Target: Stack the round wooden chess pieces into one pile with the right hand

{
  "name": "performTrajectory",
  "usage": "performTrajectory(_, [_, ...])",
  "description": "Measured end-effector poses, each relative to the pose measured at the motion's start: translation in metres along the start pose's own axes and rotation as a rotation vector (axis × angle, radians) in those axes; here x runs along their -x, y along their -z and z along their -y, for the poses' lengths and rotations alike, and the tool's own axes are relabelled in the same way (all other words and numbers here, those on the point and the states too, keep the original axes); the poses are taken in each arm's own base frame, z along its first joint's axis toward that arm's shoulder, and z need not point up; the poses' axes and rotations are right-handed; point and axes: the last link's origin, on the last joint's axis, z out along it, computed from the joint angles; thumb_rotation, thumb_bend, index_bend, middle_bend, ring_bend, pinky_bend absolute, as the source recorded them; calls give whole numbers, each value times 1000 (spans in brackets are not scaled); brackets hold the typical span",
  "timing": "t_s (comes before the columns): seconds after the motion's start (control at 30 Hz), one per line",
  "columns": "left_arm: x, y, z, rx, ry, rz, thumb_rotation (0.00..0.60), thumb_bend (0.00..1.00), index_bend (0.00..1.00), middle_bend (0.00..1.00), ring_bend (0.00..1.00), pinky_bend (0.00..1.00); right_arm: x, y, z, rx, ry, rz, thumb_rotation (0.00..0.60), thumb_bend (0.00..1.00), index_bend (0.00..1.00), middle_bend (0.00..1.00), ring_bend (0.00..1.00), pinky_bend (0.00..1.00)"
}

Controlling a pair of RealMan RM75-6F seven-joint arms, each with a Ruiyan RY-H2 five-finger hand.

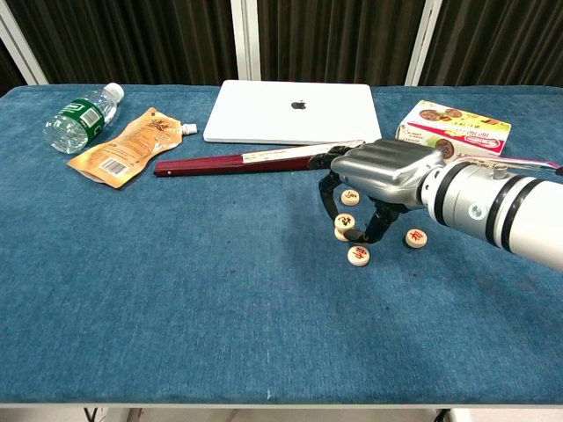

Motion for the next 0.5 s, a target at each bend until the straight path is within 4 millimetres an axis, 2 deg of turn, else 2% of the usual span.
performTrajectory(0.5, [1,0,2,-2,1,1,600,51,86,11,0,0,3,-2,3,1,4,13,600,520,498,105,61,154])
